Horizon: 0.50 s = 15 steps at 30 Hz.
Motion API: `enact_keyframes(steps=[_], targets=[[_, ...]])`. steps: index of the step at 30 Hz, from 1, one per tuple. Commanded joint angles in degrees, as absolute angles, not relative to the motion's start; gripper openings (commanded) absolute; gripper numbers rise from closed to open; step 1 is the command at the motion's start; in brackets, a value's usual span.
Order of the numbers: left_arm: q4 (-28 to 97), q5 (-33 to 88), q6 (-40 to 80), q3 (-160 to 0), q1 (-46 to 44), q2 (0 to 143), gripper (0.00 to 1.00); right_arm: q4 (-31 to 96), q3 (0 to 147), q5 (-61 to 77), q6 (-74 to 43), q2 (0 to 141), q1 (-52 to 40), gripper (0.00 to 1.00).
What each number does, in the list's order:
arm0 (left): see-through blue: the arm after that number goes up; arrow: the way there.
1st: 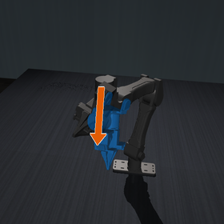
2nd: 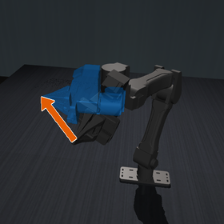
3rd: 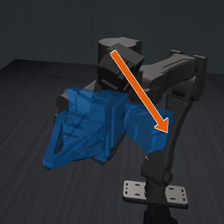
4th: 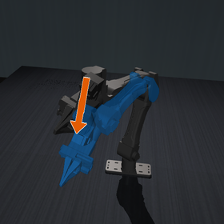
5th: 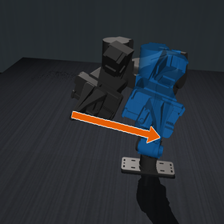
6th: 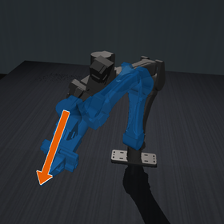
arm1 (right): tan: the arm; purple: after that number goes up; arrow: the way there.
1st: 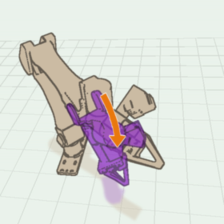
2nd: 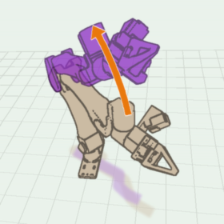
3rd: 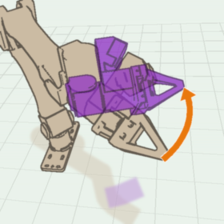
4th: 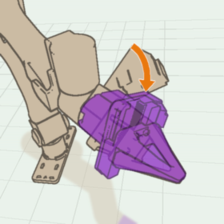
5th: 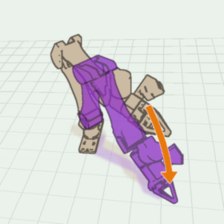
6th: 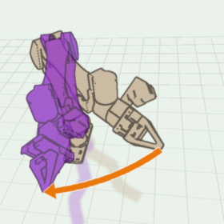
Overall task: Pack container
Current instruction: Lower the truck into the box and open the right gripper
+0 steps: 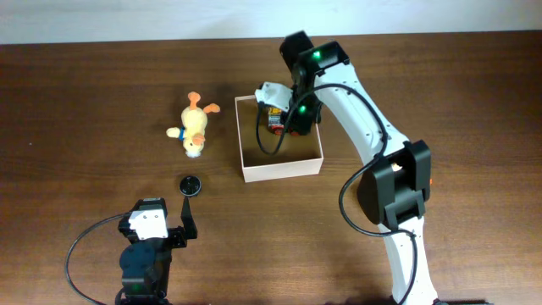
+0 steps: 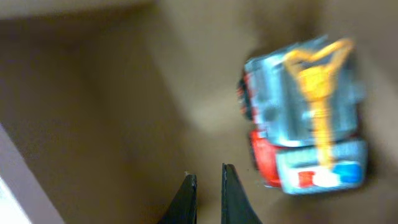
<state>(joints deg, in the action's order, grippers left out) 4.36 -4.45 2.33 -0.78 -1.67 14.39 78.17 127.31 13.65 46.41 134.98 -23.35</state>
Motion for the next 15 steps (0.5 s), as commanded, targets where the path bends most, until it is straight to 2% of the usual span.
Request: enact_keyframes(steps=[1, 15], targets=[[4.4, -3.8, 1.2, -0.5, -1.3, 14.1, 0.99, 77.0, 123.4, 14.7, 46.0, 135.4, -23.6, 0.04], [4.4, -3.8, 1.2, -0.5, -1.3, 14.1, 0.99, 67.8, 121.3, 2.7, 46.0, 135.4, -23.5, 0.04]])
